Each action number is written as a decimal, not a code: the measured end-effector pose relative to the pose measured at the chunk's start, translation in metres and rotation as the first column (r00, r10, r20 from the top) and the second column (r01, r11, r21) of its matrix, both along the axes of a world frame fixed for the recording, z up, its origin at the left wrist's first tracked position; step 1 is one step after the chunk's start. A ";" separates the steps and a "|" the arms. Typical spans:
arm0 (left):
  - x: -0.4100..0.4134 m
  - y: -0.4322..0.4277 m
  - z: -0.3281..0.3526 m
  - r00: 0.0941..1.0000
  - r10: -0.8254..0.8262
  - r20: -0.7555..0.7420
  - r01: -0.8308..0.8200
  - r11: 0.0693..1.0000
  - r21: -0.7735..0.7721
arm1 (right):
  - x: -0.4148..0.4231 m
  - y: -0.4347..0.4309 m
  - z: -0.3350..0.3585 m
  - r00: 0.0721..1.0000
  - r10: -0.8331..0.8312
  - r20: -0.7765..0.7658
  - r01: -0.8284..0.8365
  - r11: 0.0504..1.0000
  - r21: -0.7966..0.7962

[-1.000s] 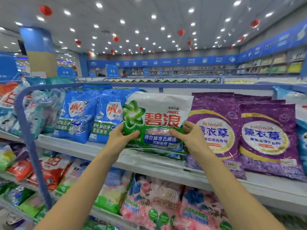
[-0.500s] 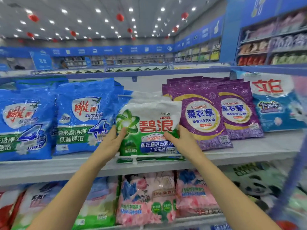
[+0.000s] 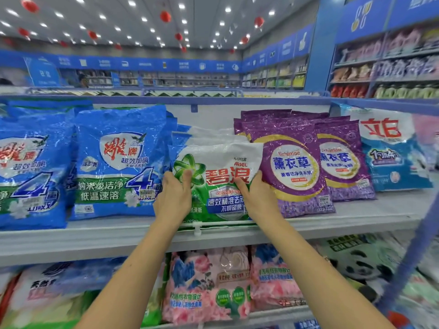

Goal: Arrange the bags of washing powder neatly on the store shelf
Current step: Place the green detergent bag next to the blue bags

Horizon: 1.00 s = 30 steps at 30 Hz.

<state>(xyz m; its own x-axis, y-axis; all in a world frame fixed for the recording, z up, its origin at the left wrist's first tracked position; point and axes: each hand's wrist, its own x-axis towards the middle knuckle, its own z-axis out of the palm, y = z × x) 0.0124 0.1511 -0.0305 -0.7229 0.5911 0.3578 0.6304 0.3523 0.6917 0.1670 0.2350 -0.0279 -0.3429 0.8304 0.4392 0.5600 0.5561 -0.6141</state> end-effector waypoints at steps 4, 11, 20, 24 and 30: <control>-0.003 -0.001 0.002 0.995 -0.054 0.086 0.059 0.997 -0.055 | 0.001 -0.001 0.000 1.000 -0.001 0.005 0.001 1.000 -0.006; -0.010 -0.019 0.003 0.996 -0.081 0.042 0.086 0.987 -0.134 | 0.014 -0.009 0.002 0.997 0.004 -0.071 -0.004 1.000 0.010; 0.000 -0.039 -0.006 0.981 -0.173 -0.090 0.139 0.945 -0.296 | 0.029 -0.021 -0.007 0.995 0.056 0.085 -0.057 0.998 0.001; 0.008 -0.038 -0.008 0.975 -0.121 -0.189 0.050 0.938 -0.342 | 0.024 -0.019 -0.009 0.993 0.039 0.108 -0.038 0.999 -0.015; 0.005 -0.036 -0.010 0.987 -0.092 -0.128 0.046 0.945 -0.324 | 0.024 -0.023 -0.008 0.989 0.010 0.147 -0.012 1.000 0.016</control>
